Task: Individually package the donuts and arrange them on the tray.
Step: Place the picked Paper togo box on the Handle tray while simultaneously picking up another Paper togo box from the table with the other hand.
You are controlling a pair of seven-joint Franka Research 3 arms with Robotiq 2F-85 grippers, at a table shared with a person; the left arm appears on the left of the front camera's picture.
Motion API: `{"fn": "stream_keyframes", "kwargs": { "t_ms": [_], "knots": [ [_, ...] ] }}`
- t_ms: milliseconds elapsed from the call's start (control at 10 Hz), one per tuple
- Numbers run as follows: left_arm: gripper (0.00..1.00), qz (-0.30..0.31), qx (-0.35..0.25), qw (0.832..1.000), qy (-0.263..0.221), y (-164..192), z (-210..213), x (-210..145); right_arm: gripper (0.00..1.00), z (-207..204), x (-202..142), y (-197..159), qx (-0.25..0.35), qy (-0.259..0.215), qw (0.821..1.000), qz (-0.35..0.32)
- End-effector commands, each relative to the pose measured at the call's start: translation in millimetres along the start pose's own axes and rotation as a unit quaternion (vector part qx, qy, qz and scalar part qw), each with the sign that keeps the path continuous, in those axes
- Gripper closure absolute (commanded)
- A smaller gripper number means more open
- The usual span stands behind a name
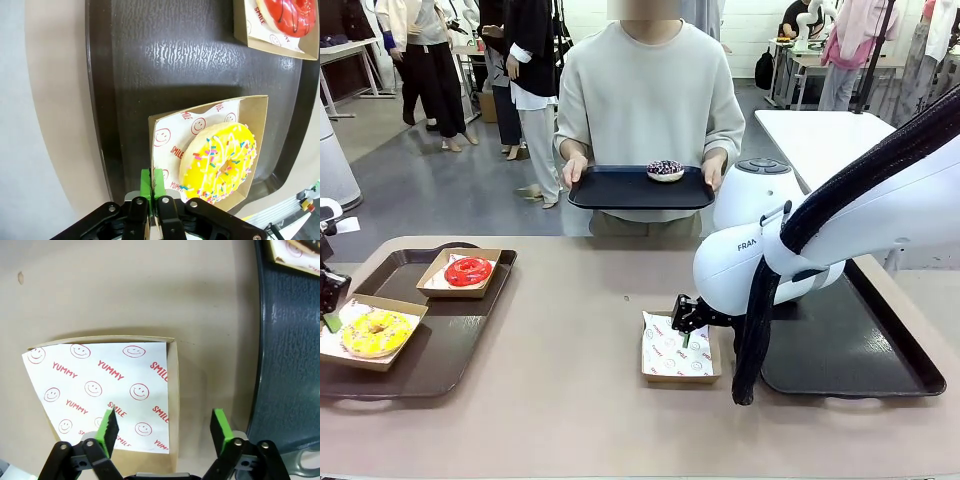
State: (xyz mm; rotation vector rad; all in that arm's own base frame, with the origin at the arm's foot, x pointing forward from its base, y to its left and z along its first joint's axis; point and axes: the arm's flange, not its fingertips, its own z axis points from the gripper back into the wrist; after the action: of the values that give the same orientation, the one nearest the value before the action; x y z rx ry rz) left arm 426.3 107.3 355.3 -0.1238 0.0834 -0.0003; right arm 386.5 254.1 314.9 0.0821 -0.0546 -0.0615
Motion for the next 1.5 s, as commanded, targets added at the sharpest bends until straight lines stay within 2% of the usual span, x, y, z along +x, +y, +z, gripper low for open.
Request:
{"fn": "stream_keyframes", "kwargs": {
  "t_ms": [0,100,200,300,400,500,600,1000,1200,1400],
  "knots": [
    [0.43,-0.009,0.028,1.0,-0.011,-0.4,-2.2,-1.3,0.58,-2.5,-0.1,2.0,0.004,-0.008,1.0,0.002],
    [0.0,-0.012,0.032,0.999,-0.012,-1.3,-1.8,-2.7,0.91,-2.1,-0.2,1.8,0.003,-0.008,1.0,0.002],
    [0.0,-0.011,0.035,0.999,-0.013,-1.0,-1.2,-3.3,1.0,-1.8,-0.1,2.0,0.003,-0.007,1.0,0.001],
    [0.0,-0.011,0.036,0.999,-0.014,0.6,-1.2,-3.8,1.0,-1.7,-0.2,2.2,0.003,-0.007,1.0,0.002],
    [0.22,-0.011,0.037,0.999,-0.015,1.3,-0.8,-4.7,1.0,-1.6,-0.3,2.4,0.002,-0.009,1.0,0.002],
    [0.13,-0.012,0.036,0.999,-0.015,1.8,-0.5,-5.0,0.97,-1.7,0.4,2.0,0.002,-0.008,1.0,0.0],
    [0.0,-0.012,0.036,0.999,-0.015,2.0,-0.4,-5.5,1.0,-2.0,0.7,1.5,0.002,-0.007,1.0,-0.001],
    [0.0,-0.021,0.014,1.0,-0.016,0.7,5.3,-10.1,1.0,-0.6,1.7,1.2,0.005,-0.007,1.0,0.001],
    [0.0,-0.031,-0.055,0.998,-0.025,-0.8,24.7,-27.3,1.0,12.9,1.2,6.6,0.014,-0.008,1.0,0.014],
    [0.0,-0.043,-0.196,0.979,-0.02,6.5,56.2,-48.0,1.0,45.7,6.3,17.9,0.016,-0.028,0.999,0.027]
  ]
}}
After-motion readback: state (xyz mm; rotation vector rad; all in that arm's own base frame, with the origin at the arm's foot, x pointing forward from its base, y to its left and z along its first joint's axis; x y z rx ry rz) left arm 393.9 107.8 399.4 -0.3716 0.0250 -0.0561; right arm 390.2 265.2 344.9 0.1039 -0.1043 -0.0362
